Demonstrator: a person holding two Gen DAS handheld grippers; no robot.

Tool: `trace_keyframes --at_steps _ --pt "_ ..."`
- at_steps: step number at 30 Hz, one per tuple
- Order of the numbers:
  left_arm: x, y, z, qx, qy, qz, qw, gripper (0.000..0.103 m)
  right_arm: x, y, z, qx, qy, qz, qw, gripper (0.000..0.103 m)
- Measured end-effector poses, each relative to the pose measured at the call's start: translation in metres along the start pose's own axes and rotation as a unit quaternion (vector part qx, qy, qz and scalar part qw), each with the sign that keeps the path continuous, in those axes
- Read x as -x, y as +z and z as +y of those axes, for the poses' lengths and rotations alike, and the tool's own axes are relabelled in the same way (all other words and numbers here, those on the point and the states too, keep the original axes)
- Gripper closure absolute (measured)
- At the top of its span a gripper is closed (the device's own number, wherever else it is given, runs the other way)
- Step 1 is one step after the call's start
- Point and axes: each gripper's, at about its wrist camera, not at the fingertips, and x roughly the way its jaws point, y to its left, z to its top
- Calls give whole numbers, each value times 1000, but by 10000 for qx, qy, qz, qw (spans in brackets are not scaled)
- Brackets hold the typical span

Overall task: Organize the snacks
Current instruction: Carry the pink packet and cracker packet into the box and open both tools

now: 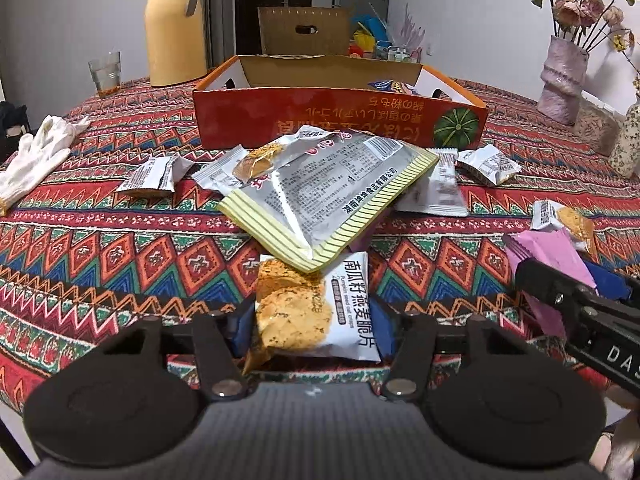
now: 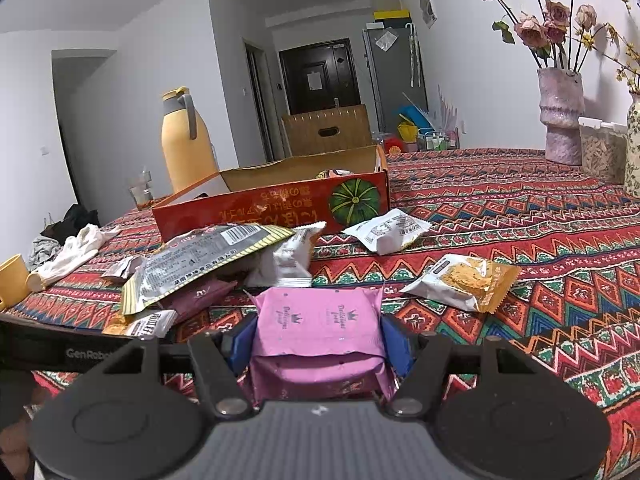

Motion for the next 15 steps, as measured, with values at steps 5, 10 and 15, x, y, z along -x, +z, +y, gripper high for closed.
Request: trace_keyframes --at_steps 5,10,15 --pt "9 -4 6 16 -140 -74 9999 48 5 0 6 64 -31 -34 10000 38" --pt "23 -5 12 -60 -223 -243 9994 48 11 1 11 112 -73 -84 9999 38" --pt "41 -5 14 -163 -363 -504 9979 48 16 6 16 177 -115 -166 9996 38"
